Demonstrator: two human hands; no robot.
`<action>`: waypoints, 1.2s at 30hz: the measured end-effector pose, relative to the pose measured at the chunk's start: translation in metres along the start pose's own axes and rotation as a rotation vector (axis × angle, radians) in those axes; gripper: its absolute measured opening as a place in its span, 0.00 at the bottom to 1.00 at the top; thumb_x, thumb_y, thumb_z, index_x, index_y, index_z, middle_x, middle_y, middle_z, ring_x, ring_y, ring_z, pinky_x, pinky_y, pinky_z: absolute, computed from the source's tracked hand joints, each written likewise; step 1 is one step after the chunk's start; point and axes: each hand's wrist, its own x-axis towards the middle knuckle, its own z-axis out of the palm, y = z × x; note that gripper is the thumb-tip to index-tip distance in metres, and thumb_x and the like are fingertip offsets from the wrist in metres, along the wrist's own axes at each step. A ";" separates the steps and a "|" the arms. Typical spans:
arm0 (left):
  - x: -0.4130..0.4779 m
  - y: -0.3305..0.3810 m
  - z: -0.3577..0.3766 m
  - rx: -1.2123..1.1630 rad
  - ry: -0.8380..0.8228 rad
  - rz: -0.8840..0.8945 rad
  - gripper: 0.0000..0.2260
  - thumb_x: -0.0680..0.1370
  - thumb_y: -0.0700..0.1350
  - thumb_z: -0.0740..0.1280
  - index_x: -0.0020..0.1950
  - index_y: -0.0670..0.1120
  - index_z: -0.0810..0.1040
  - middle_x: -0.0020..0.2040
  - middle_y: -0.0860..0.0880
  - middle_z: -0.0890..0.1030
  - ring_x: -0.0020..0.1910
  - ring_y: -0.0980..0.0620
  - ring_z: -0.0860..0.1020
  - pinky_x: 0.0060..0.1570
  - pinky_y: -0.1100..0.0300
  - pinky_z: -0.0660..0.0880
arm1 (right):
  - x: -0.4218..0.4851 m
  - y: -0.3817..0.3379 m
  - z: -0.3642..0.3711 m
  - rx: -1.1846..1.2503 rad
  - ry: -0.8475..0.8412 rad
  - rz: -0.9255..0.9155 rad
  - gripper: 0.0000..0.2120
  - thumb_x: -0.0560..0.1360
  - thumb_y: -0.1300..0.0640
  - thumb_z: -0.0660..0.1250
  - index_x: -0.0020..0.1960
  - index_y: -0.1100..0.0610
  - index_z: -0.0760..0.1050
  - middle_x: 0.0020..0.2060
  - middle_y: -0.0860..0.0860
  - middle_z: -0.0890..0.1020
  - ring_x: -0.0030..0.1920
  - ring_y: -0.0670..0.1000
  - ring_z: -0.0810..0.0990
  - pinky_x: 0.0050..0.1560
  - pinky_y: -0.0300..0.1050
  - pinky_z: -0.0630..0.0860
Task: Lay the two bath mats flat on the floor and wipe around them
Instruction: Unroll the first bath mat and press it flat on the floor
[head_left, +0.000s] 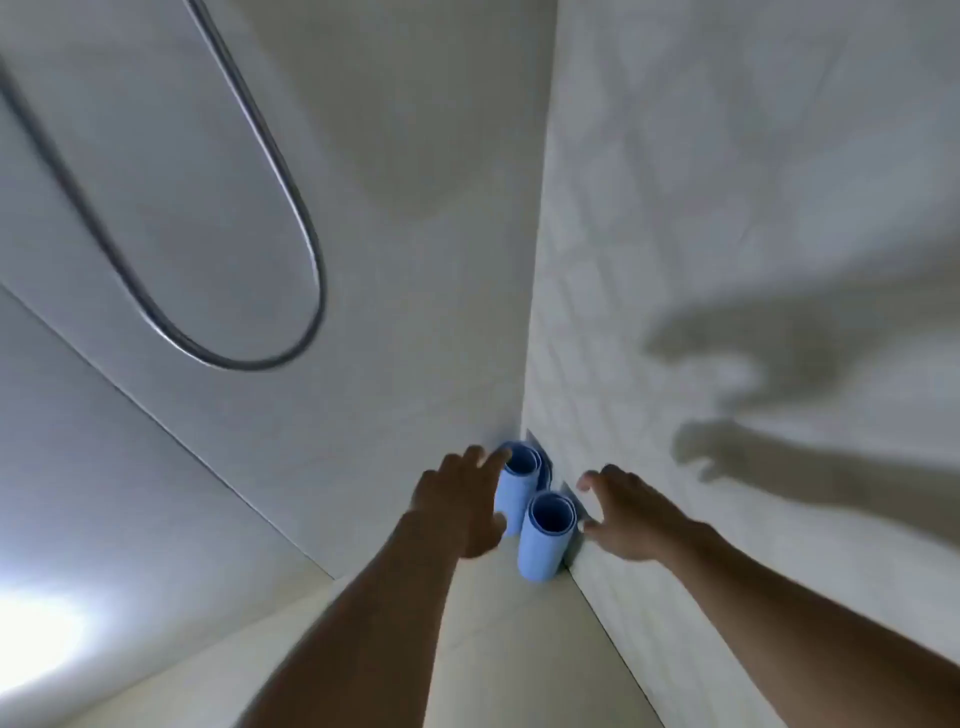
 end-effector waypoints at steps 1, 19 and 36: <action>0.009 0.000 0.032 0.025 -0.057 0.014 0.35 0.81 0.54 0.64 0.82 0.54 0.47 0.81 0.49 0.55 0.76 0.45 0.61 0.71 0.47 0.66 | 0.009 0.009 0.034 -0.042 -0.025 -0.004 0.25 0.78 0.48 0.64 0.72 0.51 0.64 0.69 0.53 0.68 0.68 0.56 0.70 0.65 0.52 0.70; 0.206 -0.069 0.424 0.147 0.492 0.276 0.32 0.81 0.48 0.68 0.81 0.49 0.57 0.80 0.50 0.60 0.79 0.47 0.59 0.74 0.50 0.61 | 0.215 0.143 0.360 -0.339 0.711 -0.557 0.11 0.72 0.59 0.72 0.44 0.52 0.69 0.37 0.49 0.78 0.35 0.54 0.78 0.33 0.45 0.70; -0.053 -0.279 0.438 0.043 0.194 -0.443 0.22 0.70 0.73 0.68 0.46 0.55 0.77 0.49 0.46 0.78 0.52 0.39 0.78 0.44 0.54 0.69 | 0.175 -0.146 0.464 -0.388 0.128 -0.699 0.14 0.82 0.45 0.57 0.59 0.55 0.71 0.59 0.59 0.79 0.58 0.63 0.78 0.47 0.48 0.66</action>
